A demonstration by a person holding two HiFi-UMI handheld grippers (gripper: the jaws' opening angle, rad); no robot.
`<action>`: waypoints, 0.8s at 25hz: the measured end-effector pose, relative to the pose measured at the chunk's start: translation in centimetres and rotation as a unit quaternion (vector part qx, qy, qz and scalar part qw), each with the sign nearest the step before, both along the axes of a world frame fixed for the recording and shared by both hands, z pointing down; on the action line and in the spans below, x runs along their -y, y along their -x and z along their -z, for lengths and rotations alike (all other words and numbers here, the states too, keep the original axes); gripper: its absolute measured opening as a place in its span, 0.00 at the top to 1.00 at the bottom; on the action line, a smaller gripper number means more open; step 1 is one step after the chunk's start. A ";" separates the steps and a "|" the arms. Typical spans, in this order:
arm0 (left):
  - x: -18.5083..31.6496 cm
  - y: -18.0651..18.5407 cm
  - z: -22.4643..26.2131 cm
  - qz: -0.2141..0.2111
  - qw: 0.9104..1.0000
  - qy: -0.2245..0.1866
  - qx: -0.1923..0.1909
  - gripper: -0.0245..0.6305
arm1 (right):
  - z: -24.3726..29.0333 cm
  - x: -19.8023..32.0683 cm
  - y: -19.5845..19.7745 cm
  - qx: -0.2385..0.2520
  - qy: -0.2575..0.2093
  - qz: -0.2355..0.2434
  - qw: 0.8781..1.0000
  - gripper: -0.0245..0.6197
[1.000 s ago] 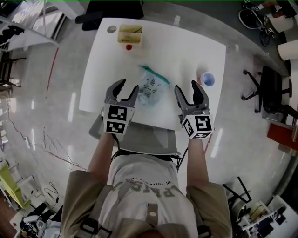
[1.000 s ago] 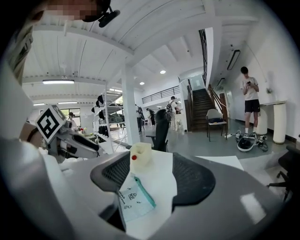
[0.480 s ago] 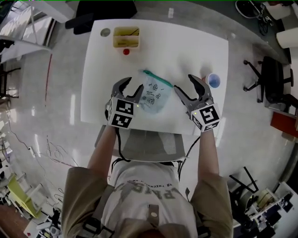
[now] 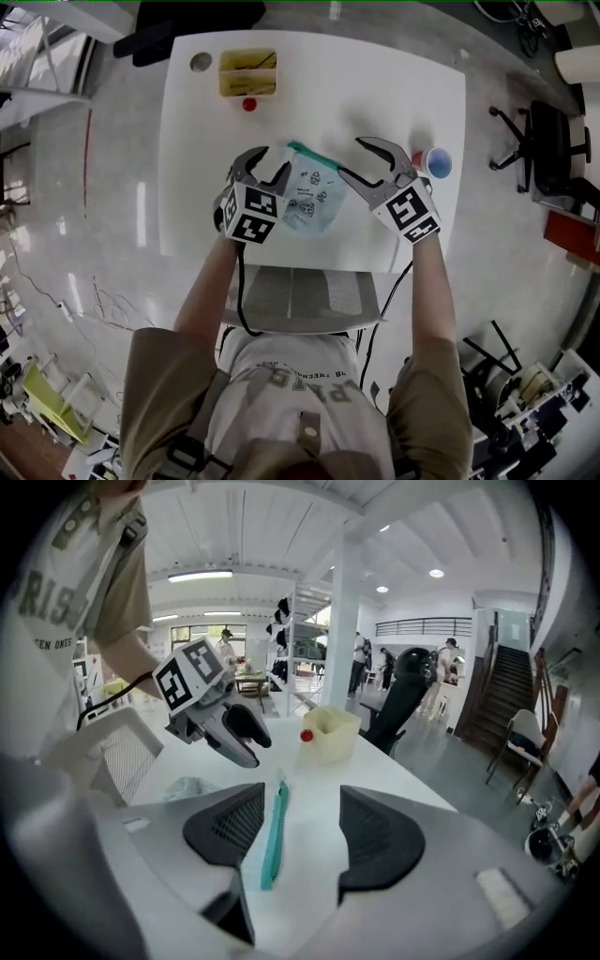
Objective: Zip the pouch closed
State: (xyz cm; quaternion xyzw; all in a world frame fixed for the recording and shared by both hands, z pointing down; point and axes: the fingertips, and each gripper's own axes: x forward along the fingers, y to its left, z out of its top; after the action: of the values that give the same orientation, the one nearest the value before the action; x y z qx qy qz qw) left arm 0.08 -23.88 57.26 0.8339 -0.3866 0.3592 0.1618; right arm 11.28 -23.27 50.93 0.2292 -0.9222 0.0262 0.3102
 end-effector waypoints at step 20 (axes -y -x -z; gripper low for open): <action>2.2 -1.5 -5.1 -0.048 0.998 0.020 0.030 0.65 | -7.6 3.5 4.3 -0.098 0.036 0.128 0.986 0.66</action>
State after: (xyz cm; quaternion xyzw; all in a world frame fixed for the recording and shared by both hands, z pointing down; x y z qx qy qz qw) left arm 1.54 -26.08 62.32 0.8369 -0.3435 0.3990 0.1498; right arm 6.95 -26.76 58.48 0.0996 -0.9076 -0.0031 0.4078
